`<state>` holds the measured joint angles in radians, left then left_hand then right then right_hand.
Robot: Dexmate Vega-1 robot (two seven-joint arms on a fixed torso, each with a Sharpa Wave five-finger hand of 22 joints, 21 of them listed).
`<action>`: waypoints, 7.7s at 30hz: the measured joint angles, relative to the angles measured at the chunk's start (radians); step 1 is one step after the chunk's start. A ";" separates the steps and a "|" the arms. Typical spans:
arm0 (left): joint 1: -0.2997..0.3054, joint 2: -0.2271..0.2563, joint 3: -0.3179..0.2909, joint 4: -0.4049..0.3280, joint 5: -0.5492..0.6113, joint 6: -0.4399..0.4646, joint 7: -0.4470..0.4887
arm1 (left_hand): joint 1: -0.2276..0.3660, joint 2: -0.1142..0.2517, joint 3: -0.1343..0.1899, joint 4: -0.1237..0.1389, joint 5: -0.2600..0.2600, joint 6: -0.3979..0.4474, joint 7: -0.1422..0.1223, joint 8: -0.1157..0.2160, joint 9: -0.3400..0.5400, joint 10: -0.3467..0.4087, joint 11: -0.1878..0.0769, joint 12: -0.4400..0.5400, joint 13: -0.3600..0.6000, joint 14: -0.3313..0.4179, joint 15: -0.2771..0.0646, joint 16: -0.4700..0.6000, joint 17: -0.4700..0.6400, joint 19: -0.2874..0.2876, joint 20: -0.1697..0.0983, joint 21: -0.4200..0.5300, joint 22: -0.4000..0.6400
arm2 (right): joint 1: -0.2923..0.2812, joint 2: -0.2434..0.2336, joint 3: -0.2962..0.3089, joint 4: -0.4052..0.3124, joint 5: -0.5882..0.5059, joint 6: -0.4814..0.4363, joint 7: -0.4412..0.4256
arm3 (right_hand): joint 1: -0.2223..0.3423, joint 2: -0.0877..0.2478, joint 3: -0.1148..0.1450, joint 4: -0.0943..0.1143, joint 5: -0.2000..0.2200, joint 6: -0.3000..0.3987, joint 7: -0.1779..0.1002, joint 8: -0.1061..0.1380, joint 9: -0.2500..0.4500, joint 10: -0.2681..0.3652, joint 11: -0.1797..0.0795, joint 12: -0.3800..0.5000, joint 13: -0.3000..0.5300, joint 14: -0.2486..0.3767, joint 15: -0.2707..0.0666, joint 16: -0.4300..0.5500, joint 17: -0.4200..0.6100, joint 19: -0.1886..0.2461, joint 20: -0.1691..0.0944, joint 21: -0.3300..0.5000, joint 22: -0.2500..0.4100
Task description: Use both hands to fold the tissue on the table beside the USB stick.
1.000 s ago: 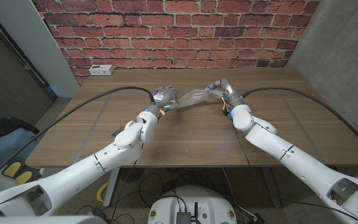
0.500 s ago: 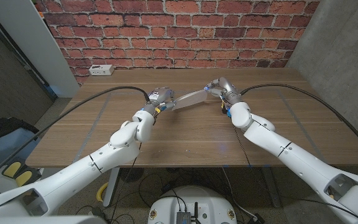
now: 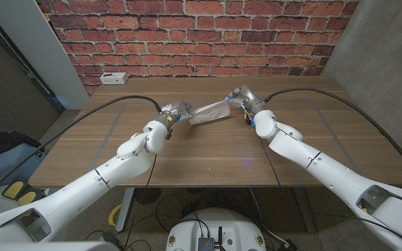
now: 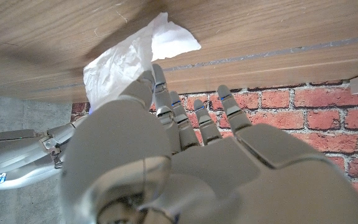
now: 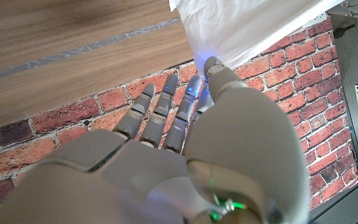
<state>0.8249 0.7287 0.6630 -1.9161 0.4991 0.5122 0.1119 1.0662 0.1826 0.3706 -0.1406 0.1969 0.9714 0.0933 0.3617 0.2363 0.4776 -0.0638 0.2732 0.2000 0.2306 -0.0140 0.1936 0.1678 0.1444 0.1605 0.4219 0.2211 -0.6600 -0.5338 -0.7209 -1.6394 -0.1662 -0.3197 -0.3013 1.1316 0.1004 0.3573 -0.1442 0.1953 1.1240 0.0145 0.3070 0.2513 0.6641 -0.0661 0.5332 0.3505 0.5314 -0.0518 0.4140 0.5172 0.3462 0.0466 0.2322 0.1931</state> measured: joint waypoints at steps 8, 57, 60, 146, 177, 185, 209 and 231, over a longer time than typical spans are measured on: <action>-0.044 -0.002 0.020 0.041 -0.043 0.003 -0.021 | 0.000 0.000 0.008 0.002 0.000 -0.005 0.005 -0.007 0.000 0.000 0.000 0.000 0.001 0.000 0.000 -0.005 0.000 0.000 0.000 0.004 0.000 | 0.039 0.019 -0.029 0.051 -0.017 -0.008 0.021 | -0.004 -0.004 0.000 0.000 0.000 0.000 0.000 -0.003 -0.002 -0.003 0.003 0.000 0.000 -0.003 0.003 0.000 0.005 0.000 0.000 0.000 0.000; -0.262 -0.127 0.208 0.317 0.024 0.110 0.035 | -0.027 -0.009 0.035 0.012 0.000 -0.027 -0.024 -0.059 0.013 0.004 -0.004 -0.023 0.002 0.014 -0.004 -0.005 0.000 -0.004 0.004 0.022 0.004 | 0.240 0.169 -0.142 0.465 -0.067 0.133 0.005 | -0.043 -0.010 0.008 0.001 0.005 -0.055 0.004 -0.058 -0.026 -0.059 0.012 -0.031 -0.017 -0.012 0.002 0.027 0.055 0.004 0.004 0.000 0.000; -0.272 -0.135 0.219 0.338 0.033 0.120 0.037 | -0.029 -0.011 0.035 0.012 0.000 -0.034 -0.031 -0.066 0.012 0.004 -0.004 -0.023 0.005 0.014 -0.004 -0.009 0.000 -0.004 0.004 0.025 0.004 | 0.251 0.177 -0.148 0.490 -0.067 0.141 0.005 | -0.064 -0.006 0.009 0.001 0.005 -0.104 -0.010 -0.080 -0.032 -0.073 0.013 -0.042 -0.020 -0.015 0.005 0.027 0.054 0.004 0.004 0.000 0.000; -0.249 -0.046 0.277 0.220 0.201 0.178 -0.069 | -0.296 -0.171 -0.083 0.066 -0.014 -0.391 -0.166 -0.147 -0.050 -0.165 0.007 -0.063 0.004 -0.095 0.037 -0.013 0.009 -0.167 0.045 0.007 -0.017 | 0.199 0.040 -0.185 0.219 -0.076 0.071 0.288 | -0.308 -0.014 0.056 0.028 -0.006 -0.556 -0.114 -0.126 -0.061 -0.255 0.013 -0.244 -0.114 -0.218 0.014 -0.174 -0.086 -0.029 0.042 -0.008 -0.003; -0.298 -0.096 0.317 0.328 0.307 0.157 -0.152 | -0.091 -0.058 -0.001 -0.031 -0.008 -0.157 -0.207 -0.125 -0.052 -0.111 -0.040 -0.033 0.000 -0.057 0.004 0.002 0.004 -0.085 0.014 0.024 -0.019 | 0.202 0.035 -0.189 0.185 -0.074 0.057 0.382 | -0.335 -0.021 0.068 0.016 -0.007 -0.512 -0.120 -0.101 -0.065 -0.213 0.000 -0.267 -0.128 -0.246 0.011 -0.189 -0.105 -0.063 0.052 -0.016 -0.002; -0.294 -0.120 0.313 0.370 0.309 0.147 -0.085 | -0.038 -0.023 0.021 -0.029 -0.005 -0.028 -0.165 -0.113 -0.047 -0.031 -0.044 -0.017 -0.005 -0.006 -0.026 0.007 0.004 -0.040 -0.003 0.047 -0.018 | 0.212 0.035 -0.199 0.185 -0.086 0.038 0.401 | -0.356 -0.017 0.085 0.006 -0.007 -0.403 -0.121 -0.076 -0.068 -0.103 0.008 -0.252 -0.132 -0.204 0.009 -0.178 -0.117 -0.063 0.052 -0.016 -0.002; -0.321 -0.079 0.408 0.366 0.612 0.103 0.002 | -0.041 -0.026 0.018 -0.012 -0.009 0.010 -0.211 -0.131 -0.047 0.027 -0.077 -0.010 -0.005 0.045 -0.027 0.007 0.004 -0.001 -0.031 0.074 -0.014 | 0.220 0.019 -0.229 0.146 -0.142 -0.026 0.425 | -0.363 -0.018 0.098 0.001 -0.007 -0.381 -0.116 -0.076 -0.070 -0.085 0.011 -0.256 -0.137 -0.201 0.012 -0.177 -0.128 -0.062 0.052 -0.015 -0.007; -0.363 -0.045 0.408 0.381 0.914 -0.083 0.040 | -0.058 -0.035 0.014 -0.008 -0.013 0.034 -0.234 -0.139 -0.048 0.050 -0.101 -0.011 -0.005 0.063 -0.027 0.007 0.000 0.007 -0.057 0.081 -0.014 | 0.195 -0.004 -0.226 0.090 -0.167 -0.058 0.428 | -0.375 -0.026 0.108 -0.002 -0.007 -0.394 -0.111 -0.091 -0.070 -0.095 0.013 -0.271 -0.141 -0.201 0.012 -0.177 -0.132 -0.062 0.052 -0.015 -0.007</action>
<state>0.4614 0.6835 1.0706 -1.5354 1.4126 0.4292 0.1522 1.0078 0.1480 0.3844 -0.1487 0.1844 1.0053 -0.1412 0.2224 0.1886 0.5279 -0.1643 0.2626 0.1955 0.2934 -0.0412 0.2005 0.1675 0.1515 0.1031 0.5033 0.2069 -0.4648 -0.5380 -0.9468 -1.5491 -0.3333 -0.3777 0.1266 0.7564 0.0748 0.4655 -0.1462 0.1887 0.7301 -0.0967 0.2160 0.1816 0.5693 -0.0535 0.2621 0.2091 0.3305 -0.0393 0.2370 0.3847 0.2839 0.0984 0.2167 0.1860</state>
